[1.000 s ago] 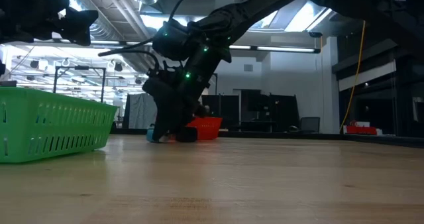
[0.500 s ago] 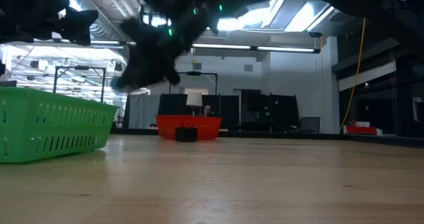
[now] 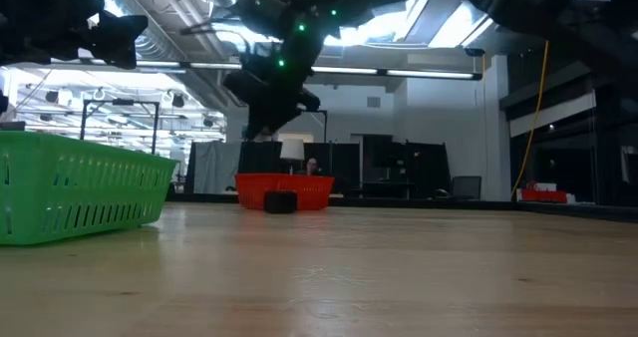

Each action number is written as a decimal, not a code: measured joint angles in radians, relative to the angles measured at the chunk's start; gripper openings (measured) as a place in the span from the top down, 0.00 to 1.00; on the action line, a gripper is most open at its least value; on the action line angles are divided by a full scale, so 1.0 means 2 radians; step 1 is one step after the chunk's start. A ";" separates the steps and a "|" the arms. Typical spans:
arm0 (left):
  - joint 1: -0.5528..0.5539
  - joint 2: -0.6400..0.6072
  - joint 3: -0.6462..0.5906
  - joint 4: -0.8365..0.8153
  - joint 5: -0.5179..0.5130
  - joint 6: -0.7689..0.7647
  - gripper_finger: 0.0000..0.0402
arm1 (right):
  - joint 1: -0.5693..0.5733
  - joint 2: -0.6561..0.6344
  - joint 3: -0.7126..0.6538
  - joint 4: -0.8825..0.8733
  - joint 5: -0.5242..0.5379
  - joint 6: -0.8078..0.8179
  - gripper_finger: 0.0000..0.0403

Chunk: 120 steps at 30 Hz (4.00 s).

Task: Pick & Place Office items
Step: Put the blue charger adapter into the red bin, then put the black charger adapter into the red bin

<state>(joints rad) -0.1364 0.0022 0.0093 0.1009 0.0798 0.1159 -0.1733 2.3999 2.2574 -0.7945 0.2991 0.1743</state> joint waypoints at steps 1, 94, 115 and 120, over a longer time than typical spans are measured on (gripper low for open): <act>0.000 0.000 0.000 0.000 0.000 0.000 0.40 | -0.005 0.001 0.000 0.000 0.001 0.003 0.67; 0.000 0.000 0.000 0.000 0.000 0.000 0.40 | 0.013 0.070 -0.002 -0.101 -0.140 0.194 0.34; 0.000 0.000 0.000 0.000 0.000 0.000 0.40 | 0.059 0.041 -0.002 0.003 -0.148 0.196 0.34; 0.000 0.000 0.000 0.000 0.000 0.000 0.40 | 0.049 0.018 -0.002 0.001 -0.072 0.173 0.34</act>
<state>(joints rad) -0.1365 0.0024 0.0093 0.1009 0.0799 0.1165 -0.0760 2.4360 2.2528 -0.7930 0.1546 0.5206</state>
